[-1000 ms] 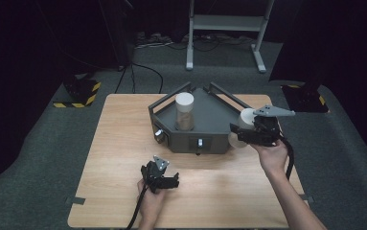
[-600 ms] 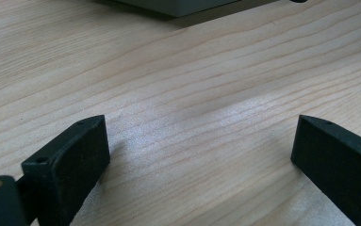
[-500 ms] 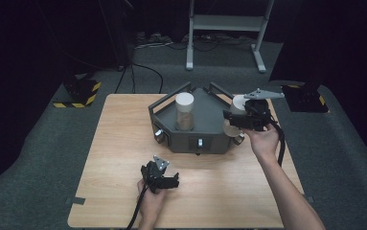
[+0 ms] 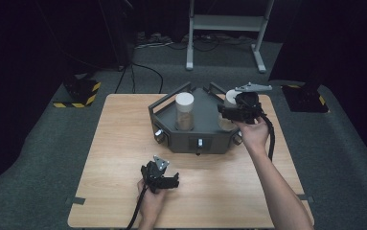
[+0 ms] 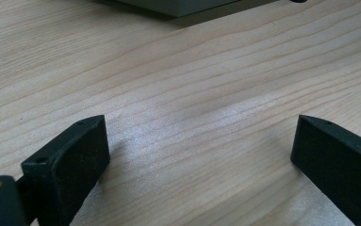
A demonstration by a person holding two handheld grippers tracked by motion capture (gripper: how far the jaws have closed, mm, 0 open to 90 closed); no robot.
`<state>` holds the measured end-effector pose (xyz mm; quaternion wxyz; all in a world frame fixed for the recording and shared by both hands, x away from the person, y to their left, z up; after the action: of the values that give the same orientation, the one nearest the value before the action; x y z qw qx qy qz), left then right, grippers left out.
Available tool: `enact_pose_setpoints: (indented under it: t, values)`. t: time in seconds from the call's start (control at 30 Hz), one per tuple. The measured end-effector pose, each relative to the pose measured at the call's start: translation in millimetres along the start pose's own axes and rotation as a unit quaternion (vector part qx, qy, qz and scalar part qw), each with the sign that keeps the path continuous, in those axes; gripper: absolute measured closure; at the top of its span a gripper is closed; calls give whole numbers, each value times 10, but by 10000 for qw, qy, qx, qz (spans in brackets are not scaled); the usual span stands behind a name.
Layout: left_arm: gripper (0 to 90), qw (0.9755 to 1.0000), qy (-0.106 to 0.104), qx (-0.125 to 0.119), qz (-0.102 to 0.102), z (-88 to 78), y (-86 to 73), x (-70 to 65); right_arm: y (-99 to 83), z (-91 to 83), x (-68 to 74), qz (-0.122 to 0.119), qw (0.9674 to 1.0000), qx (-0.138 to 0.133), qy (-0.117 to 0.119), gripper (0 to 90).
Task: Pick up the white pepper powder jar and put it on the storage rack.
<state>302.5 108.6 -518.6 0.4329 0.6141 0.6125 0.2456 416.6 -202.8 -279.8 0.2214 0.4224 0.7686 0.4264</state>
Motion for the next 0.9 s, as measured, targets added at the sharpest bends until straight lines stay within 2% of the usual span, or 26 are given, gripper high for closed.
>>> enact_pose_setpoints:
  t: [0.27,0.5,0.9]
  values:
    - [47,10000,16,-17,-13,4,-4,-10,12,144,28,52,9999,67,-95,352]
    - [47,10000,13,-28,-24,5,-6,-11,3,339,52,149,9994,228,-189,353]
    - [47,10000,-12,-17,-9,4,-5,-9,-31,502,67,237,9986,358,-320,354]
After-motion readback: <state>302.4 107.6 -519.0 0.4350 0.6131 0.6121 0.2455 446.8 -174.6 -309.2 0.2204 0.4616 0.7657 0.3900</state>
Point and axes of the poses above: each handheld gripper's, and its own axes: z roughly forward along the jaws, y roughly out of its top, x roughly to its left, the point moved 6 cm from there along z, roughly forward along the jaws, and after that the axes turned 3 degrees about y, right-handed, at the moved point
